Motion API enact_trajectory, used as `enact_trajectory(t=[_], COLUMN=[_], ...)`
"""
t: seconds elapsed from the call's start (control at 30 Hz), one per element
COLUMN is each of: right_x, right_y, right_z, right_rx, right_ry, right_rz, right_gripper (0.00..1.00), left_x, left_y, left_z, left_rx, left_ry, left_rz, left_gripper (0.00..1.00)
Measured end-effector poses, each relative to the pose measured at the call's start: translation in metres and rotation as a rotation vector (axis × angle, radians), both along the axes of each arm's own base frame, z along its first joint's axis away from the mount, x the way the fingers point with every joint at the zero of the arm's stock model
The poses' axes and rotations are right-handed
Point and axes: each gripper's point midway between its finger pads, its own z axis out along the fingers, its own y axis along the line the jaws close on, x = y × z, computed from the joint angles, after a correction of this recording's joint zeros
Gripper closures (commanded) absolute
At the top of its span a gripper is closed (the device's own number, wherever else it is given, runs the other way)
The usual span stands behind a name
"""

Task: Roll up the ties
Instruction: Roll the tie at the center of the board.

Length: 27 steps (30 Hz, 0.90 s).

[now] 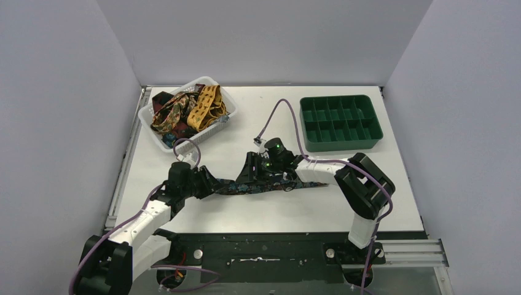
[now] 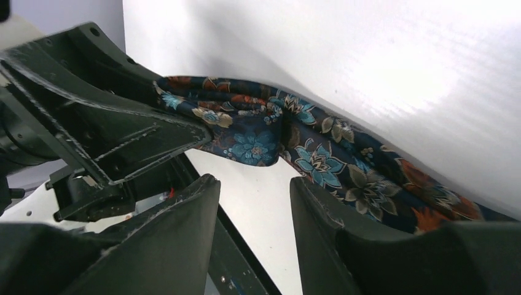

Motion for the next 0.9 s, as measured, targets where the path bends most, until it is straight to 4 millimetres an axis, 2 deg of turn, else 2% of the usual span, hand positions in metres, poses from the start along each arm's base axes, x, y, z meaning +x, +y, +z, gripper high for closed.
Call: enact_trajectory(t=[0.13, 0.23, 0.5, 0.9], right_x=[0.019, 0.027, 0.026, 0.029], right_y=[-0.005, -0.011, -0.027, -0.032], right_z=[0.015, 0.012, -0.006, -0.009], right_rx=[-0.031, -0.080, -0.174, -0.195], right_ry=[-0.087, -0.112, -0.089, -0.087], right_rz=[-0.036, -0.059, -0.082, -0.100], right_gripper=[0.56, 0.57, 0.57, 0.56], left_x=[0.000, 0.000, 0.001, -0.004], left_y=[0.007, 0.008, 0.004, 0.020], left_z=[0.003, 0.006, 0.019, 0.021], left_rx=[0.063, 0.121, 0.311, 0.538], left_ry=[0.021, 0.034, 0.051, 0.093], left_rz=[0.011, -0.004, -0.068, -0.072], left_gripper=[0.66, 0.66, 0.66, 0.66])
